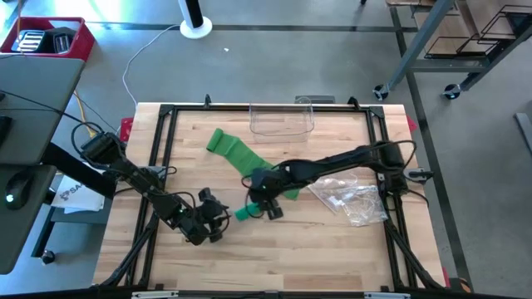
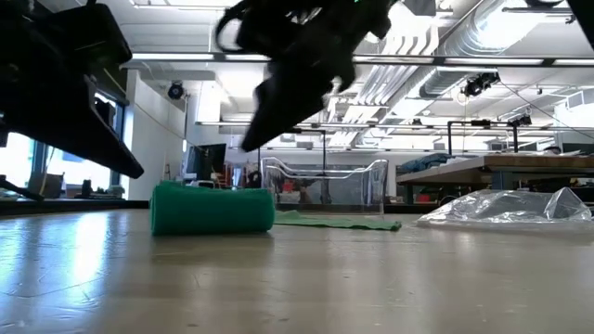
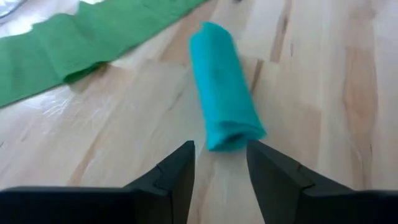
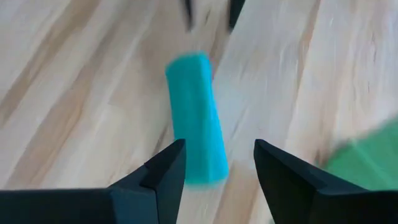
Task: Roll bandage
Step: Open the left zip bag
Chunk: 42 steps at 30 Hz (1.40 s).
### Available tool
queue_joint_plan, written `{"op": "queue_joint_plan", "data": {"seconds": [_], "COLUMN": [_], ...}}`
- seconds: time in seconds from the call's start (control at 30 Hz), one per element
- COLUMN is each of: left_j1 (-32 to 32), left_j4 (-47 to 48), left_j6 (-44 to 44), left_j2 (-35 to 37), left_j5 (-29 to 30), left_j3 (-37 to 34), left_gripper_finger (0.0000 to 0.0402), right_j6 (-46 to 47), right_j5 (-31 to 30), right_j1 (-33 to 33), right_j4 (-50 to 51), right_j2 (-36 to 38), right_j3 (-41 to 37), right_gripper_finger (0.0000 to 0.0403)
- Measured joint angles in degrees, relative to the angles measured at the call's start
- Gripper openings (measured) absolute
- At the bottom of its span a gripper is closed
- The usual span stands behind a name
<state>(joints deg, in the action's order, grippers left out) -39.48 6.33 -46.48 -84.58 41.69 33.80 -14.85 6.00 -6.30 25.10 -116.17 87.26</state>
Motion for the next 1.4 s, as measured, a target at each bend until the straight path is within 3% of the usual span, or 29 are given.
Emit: {"op": "queue_joint_plan", "data": {"seconds": [0.2, 0.33, 0.4, 0.57, 0.67, 0.87, 1.0, 1.2, 1.4], "left_j1": [-0.01, -0.32, -0.5, -0.52, -0.21, 1.46, 2.55, 3.73, 4.24], "left_j4": [-0.29, -1.45, -2.5, -7.92, -12.03, -19.62, -23.78, -32.03, -35.03], "left_j6": [-3.01, -2.4, -1.58, 4.11, 8.92, 16.68, 21.66, 35.32, 50.38], "left_j2": [-0.26, -0.26, -0.26, -0.26, -0.26, -0.26, -0.26, -0.28, -0.33], "left_j5": [2.26, 3.63, 5.05, 8.57, 9.75, 10.1, 10.02, 10.0, 9.94], "left_j3": [0.0, 0.0, 0.0, 0.0, 0.02, 0.02, 0.02, 0.04, 2.43], "left_gripper_finger": [0.0131, 0.0131, 0.0131, 0.0131, 0.0131, 0.013, 0.013, 0.013, 0.013], "right_j6": [4.52, 11.63, 18.26, 38.99, 49.38, 53.01, 55.59, 50.93, 47.88], "right_j5": [-0.29, -1.16, -5.8, -25.35, -31.72, -27.16, -27.47, -22.63, -13.41], "right_j1": [-3.88, -7.09, -8.36, -10.84, -11.46, -10.56, -10.75, -12.18, -13.34], "right_j4": [18.59, 15.33, 11.0, 4.36, 1.37, -19.05, -28.51, -34.75, -33.37], "right_j2": [6.36, 13.48, 17.95, 27.56, 31.48, 33.31, 33.28, 33.25, 36.03], "right_j3": [-4.04, -17.63, -25.23, -41.61, -49.11, -62.18, -66.91, -66.34, -62.42], "right_gripper_finger": [0.0172, 0.0164, 0.0159, 0.0146, 0.0143, 0.0142, 0.0121, 0.0015, 0.001]}}
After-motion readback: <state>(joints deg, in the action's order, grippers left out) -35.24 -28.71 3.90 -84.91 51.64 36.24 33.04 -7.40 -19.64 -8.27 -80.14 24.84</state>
